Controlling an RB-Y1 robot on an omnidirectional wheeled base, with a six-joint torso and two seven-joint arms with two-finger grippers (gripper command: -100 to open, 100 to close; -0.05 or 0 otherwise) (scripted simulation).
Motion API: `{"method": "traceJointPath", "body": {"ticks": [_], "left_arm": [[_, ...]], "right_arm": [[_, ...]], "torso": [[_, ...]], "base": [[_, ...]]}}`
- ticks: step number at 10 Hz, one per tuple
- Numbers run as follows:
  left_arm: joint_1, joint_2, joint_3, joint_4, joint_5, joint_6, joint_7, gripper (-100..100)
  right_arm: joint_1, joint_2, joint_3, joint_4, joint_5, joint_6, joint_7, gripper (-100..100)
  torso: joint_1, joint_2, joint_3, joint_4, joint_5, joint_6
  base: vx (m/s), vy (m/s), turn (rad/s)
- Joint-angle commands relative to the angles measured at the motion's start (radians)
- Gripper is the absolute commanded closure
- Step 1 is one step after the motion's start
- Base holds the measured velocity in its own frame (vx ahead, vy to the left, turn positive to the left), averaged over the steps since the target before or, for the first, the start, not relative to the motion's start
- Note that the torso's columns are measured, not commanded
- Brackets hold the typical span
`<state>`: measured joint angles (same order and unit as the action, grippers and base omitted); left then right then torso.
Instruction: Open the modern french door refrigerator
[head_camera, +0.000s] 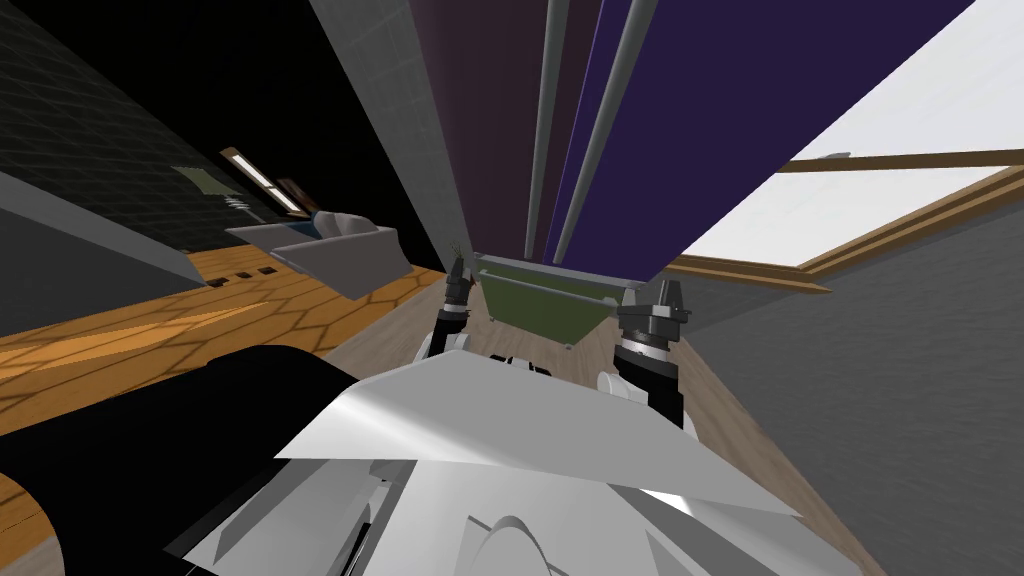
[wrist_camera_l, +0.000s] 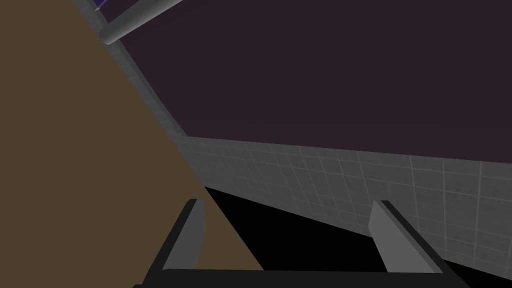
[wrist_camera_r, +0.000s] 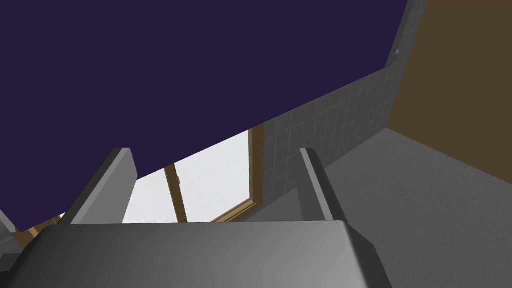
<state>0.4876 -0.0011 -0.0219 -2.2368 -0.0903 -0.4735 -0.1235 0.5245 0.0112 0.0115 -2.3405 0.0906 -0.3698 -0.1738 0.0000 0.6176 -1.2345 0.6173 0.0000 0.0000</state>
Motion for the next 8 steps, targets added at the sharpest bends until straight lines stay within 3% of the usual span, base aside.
{"method": "traceJointPath", "body": {"ticks": [1, 3, 8], "left_arm": [[0.0, 0.0, 0.0, 0.0, 0.0, 0.0, 0.0, 0], [0.0, 0.0, 0.0, 0.0, 0.0, 0.0, 0.0, 0], [0.0, 0.0, 0.0, 0.0, 0.0, 0.0, 0.0, 0]], "right_arm": [[-0.006, -0.039, 0.002, 0.003, 0.003, 0.01, 0.012, -100], [-0.021, -0.093, 0.007, 0.008, 0.01, 0.034, 0.04, -100], [-0.085, -0.2, 0.027, 0.024, 0.04, 0.137, 0.162, -100]], "torso": [[0.0, 0.074, -0.148, 0.074, 0.0, 0.0], [0.001, 0.117, -0.236, 0.117, 0.0, 0.0], [0.001, 0.12, -0.242, 0.121, 0.0, 0.0]], "base": [[0.009, 0.009, 0.006], [0.002, 0.029, 0.008], [0.015, 0.051, 0.015]]}}
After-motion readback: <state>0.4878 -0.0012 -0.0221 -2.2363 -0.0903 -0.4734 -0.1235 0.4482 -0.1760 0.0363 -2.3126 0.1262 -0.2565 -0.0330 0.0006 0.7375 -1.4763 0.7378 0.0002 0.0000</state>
